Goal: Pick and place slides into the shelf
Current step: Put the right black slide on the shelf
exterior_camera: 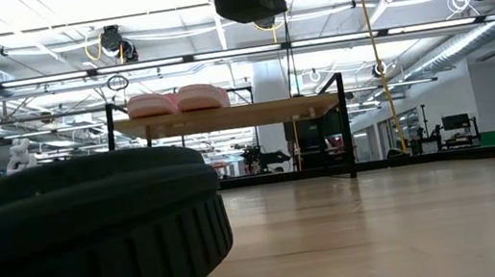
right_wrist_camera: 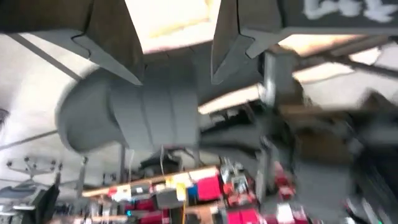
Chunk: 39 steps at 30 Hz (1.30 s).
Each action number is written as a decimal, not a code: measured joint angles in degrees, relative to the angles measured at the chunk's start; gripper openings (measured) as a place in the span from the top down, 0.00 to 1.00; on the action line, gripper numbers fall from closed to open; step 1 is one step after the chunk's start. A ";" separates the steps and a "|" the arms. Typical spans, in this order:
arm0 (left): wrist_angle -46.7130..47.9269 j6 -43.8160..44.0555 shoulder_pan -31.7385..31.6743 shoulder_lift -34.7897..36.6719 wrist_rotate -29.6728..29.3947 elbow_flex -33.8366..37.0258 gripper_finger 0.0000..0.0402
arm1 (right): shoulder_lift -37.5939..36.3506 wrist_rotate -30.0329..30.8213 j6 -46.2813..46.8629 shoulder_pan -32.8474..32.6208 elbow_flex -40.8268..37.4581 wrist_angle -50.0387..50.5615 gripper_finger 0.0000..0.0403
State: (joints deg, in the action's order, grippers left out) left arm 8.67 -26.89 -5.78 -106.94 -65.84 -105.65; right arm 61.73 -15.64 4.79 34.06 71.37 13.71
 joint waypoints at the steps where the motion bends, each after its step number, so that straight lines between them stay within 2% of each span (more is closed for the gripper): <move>1: 0.00 0.01 0.10 0.00 0.01 0.00 1.00 | 0.00 -0.79 -1.40 0.71 0.00 1.09 0.57; 5: 0.02 0.00 0.91 0.00 1.62 0.00 1.00 | 0.02 -1.76 -6.00 2.77 0.00 3.68 0.57; 7: 0.02 -0.45 1.59 0.00 3.03 0.00 1.00 | 0.00 -4.64 -7.22 3.81 0.00 3.85 0.57; 10: 0.07 -2.28 2.66 0.00 4.90 0.00 1.00 | 0.00 -9.57 -7.48 5.13 0.00 3.81 0.57; 19: 2.13 -5.52 3.38 0.00 4.90 0.02 1.00 | 0.00 -16.41 -4.75 7.55 0.00 4.07 0.57; 26: 7.53 3.15 -1.04 0.00 4.46 0.04 1.00 | -0.37 -18.68 -0.97 7.14 0.00 4.18 0.57; 31: 7.48 11.36 -5.21 0.00 5.24 0.04 1.00 | -0.22 -6.63 -2.35 2.76 0.00 4.19 0.57; 37: 7.16 20.86 -7.81 0.00 8.89 0.04 1.00 | 2.02 15.22 -9.63 -5.84 -0.02 2.70 0.57; 39: 5.79 21.95 -8.06 0.00 9.93 0.04 1.00 | 3.10 19.87 -10.53 -7.91 0.00 -0.54 0.57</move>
State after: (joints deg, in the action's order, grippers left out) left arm 14.46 -4.95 -13.84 -106.94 -55.91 -105.60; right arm 64.83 4.23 -5.74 26.15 71.37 13.17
